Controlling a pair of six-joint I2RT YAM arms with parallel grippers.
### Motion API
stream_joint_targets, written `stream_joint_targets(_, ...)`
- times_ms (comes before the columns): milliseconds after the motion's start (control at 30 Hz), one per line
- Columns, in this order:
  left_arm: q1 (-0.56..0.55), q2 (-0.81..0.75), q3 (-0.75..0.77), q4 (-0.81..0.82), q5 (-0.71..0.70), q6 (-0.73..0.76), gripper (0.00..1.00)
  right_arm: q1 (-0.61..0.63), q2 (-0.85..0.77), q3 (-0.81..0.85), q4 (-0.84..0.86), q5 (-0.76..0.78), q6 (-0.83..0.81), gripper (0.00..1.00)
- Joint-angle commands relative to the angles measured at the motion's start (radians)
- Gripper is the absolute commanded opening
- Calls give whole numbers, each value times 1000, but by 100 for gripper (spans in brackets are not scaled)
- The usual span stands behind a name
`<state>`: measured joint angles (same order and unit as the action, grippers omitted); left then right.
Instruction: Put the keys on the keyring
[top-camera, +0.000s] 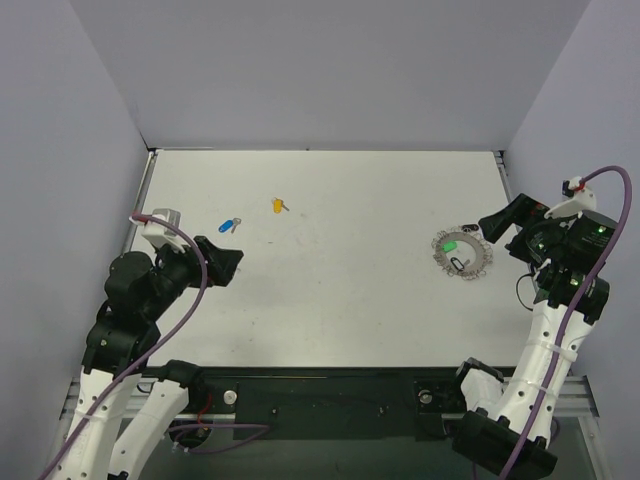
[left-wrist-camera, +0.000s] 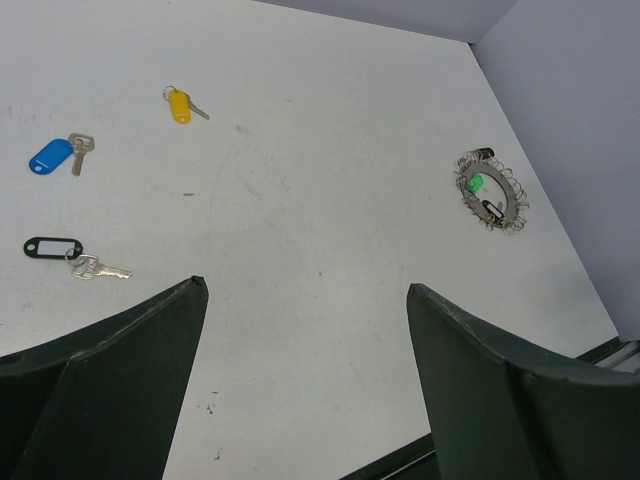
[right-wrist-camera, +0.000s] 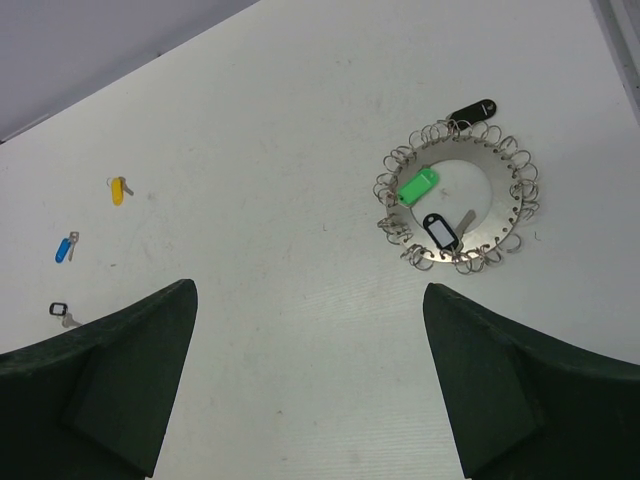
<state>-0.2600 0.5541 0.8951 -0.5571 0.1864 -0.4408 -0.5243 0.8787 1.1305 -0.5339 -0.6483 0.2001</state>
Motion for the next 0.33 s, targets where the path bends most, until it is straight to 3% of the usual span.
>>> stream_joint_targets(0, 5, -14, -2, 34, -7, -4, 91, -5, -12, -12, 29, 15, 16, 90)
stream_joint_targets(300, 5, -17, 4, 26, -10, 2, 91, -5, -17, -29, 34, 41, 19, 90)
